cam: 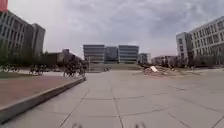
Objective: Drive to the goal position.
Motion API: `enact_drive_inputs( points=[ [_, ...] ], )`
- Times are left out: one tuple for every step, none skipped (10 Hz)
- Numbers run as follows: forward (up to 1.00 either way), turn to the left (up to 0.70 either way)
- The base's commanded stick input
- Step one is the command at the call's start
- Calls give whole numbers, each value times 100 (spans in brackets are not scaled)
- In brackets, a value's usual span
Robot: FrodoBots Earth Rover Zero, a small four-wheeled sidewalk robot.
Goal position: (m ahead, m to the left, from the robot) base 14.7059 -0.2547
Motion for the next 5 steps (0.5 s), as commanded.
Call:
enact_drive_inputs(
  points=[
    [45, 0],
    [45, 0],
    [45, 0],
    [45, 0],
    [45, 0]
  ],
)
